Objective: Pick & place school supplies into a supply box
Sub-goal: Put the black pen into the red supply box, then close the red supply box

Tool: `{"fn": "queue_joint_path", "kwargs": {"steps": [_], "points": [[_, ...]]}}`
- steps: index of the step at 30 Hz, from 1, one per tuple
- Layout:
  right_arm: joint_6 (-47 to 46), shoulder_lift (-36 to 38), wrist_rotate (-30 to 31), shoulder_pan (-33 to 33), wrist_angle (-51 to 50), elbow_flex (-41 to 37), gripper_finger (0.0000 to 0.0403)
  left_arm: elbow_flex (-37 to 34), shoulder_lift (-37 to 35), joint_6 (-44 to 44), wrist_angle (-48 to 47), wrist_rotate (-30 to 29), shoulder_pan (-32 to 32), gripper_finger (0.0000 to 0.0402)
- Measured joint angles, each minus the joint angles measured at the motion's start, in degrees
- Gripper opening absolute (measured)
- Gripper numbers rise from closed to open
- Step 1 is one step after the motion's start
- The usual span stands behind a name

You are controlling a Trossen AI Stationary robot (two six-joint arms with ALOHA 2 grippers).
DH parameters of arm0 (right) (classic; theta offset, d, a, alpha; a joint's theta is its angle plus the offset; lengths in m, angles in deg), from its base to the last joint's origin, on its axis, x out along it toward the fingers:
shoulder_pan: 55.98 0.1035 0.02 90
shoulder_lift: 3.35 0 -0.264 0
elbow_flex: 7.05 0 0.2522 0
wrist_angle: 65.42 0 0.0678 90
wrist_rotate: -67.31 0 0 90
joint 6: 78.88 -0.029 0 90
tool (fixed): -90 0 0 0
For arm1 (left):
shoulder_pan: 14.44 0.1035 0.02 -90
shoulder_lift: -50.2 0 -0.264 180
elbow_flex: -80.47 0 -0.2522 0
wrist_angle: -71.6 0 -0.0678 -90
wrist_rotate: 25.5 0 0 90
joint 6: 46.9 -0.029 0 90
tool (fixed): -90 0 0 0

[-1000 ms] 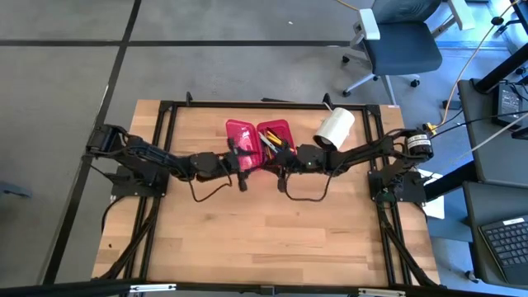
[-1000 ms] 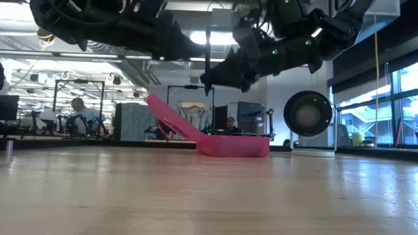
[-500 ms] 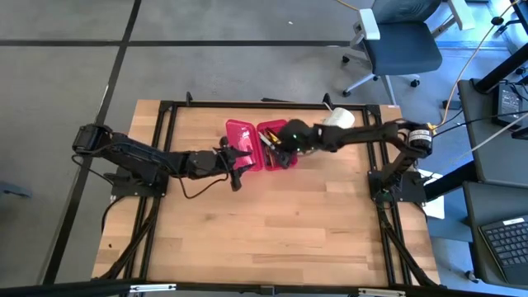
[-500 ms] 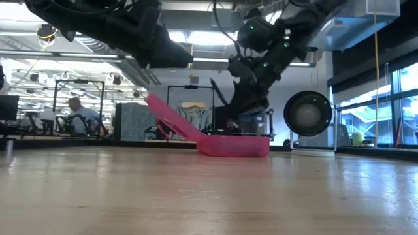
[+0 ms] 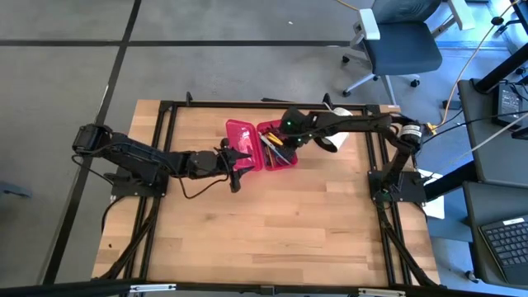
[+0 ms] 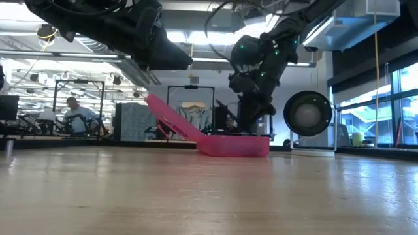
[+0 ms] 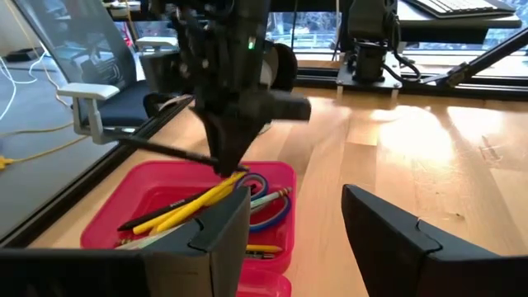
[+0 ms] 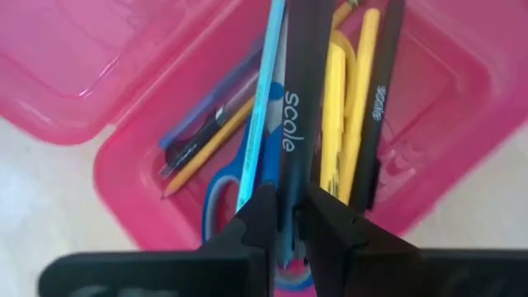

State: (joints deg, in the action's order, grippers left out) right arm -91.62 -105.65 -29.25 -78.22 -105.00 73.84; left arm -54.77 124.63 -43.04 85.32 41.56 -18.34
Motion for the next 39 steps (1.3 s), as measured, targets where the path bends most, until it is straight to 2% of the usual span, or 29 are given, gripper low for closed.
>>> {"fn": "queue_joint_path", "kwargs": {"steps": [13,20,24,30,34,39], "points": [[1.3,-5.4,-0.7,-0.1,2.3,0.0,0.0051,0.0,0.0,-0.1,-0.3,-0.3,0.0,0.0185],[1.7,-5.4,-0.6,-0.1,2.3,0.0,0.0083,0.0,-1.9,0.9,-1.0,-0.5,0.0,0.0189],[3.0,-5.4,-0.6,-0.1,2.3,0.0,0.0105,0.0,-7.7,6.9,-10.2,-0.5,-0.2,0.0189],[2.8,-5.4,-0.6,-0.1,2.3,0.0,0.0133,0.0,-16.7,23.8,-33.6,-1.6,-0.2,0.0187],[2.8,-5.4,-0.6,-0.1,2.4,0.0,0.0137,0.0,-17.4,31.6,-45.4,-3.2,-0.1,0.0188],[2.7,-5.4,-0.6,-0.1,2.4,0.0,0.0137,0.0,-15.6,35.3,-49.1,-4.8,0.0,0.0188]]}}
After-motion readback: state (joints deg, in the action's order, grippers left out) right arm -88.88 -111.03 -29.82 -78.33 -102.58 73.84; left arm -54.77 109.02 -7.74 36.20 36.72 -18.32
